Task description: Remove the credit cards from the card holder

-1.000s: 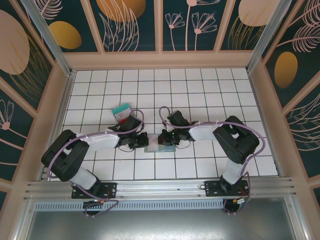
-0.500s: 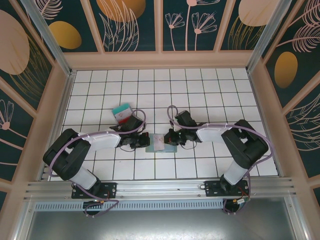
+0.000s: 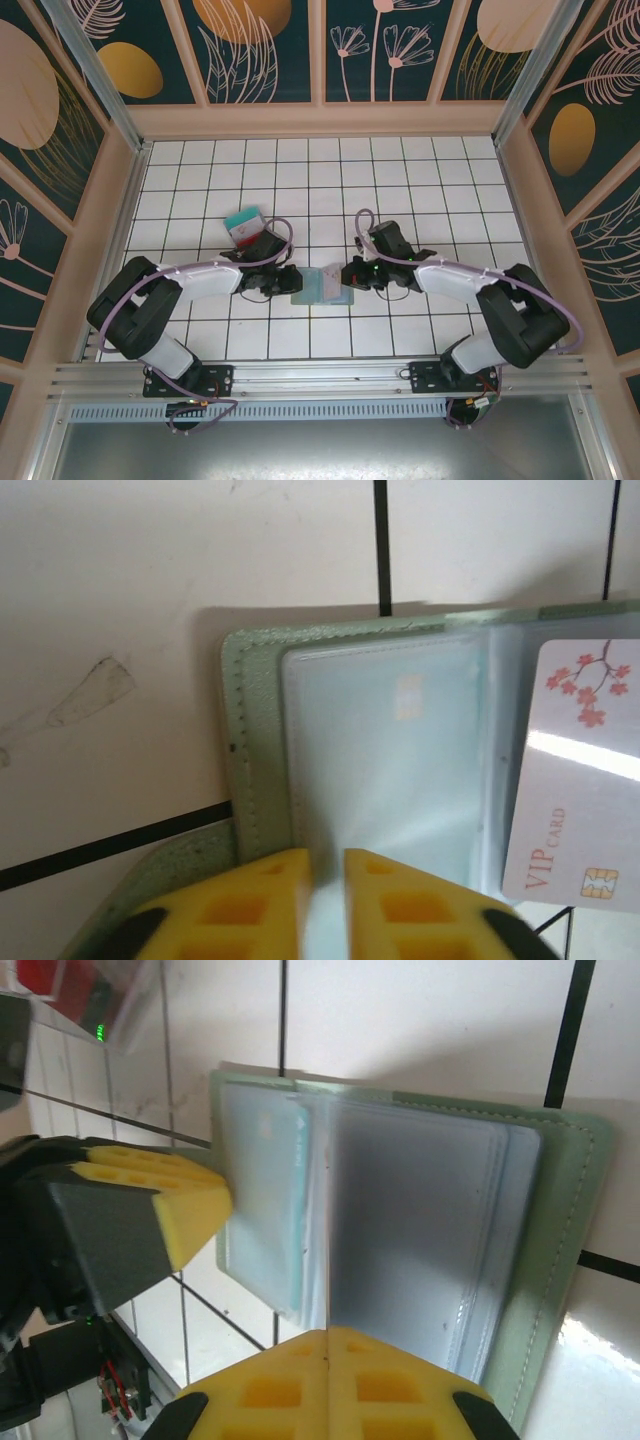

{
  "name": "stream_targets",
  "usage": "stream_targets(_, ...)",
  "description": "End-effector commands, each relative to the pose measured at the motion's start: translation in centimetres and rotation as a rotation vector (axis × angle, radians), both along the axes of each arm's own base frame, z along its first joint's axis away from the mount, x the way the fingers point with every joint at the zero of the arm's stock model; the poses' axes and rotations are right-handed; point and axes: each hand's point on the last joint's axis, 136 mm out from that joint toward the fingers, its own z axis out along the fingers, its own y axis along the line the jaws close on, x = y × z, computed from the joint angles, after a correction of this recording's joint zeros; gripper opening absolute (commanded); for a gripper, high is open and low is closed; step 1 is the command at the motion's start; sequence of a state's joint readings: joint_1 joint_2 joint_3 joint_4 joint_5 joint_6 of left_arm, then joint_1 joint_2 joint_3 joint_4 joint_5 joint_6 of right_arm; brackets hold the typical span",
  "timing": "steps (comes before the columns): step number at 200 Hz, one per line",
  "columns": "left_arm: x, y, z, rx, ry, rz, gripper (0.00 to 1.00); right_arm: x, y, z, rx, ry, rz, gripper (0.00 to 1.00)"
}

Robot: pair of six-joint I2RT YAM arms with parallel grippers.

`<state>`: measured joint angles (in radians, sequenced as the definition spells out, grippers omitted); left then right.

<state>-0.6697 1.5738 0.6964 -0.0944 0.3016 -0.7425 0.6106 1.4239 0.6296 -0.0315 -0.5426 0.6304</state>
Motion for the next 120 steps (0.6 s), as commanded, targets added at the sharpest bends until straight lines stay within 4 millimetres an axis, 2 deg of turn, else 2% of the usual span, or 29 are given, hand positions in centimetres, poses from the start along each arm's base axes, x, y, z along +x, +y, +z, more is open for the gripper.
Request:
stream_targets(1,0.2,0.4,0.4,0.026,0.002,0.022,0.25,-0.2,-0.8,0.8,-0.003,-0.024,0.006,0.0)
stream_targets(22,1.0,-0.8,2.7,-0.054,-0.025,0.03,0.34,0.0,-1.0,1.9,0.019,-0.049,0.006,0.0)
stream_targets(64,3.3,-2.5,8.6,-0.309,-0.087,0.091,0.34,0.6,-0.3,6.0,0.147,-0.13,0.022,0.0)
stream_targets(67,3.3,-2.7,9.0,-0.331,-0.091,0.092,0.34,1.3,-0.8,6.3,0.159,-0.138,-0.002,0.0)
stream_targets(78,3.6,-3.0,10.4,-0.406,-0.099,0.097,0.36,1.7,-0.8,7.6,0.213,-0.159,-0.008,0.0)
stream_targets(120,4.1,-3.8,14.1,-0.605,-0.114,0.108,0.37,2.2,0.0,11.6,0.392,-0.209,0.014,0.0)
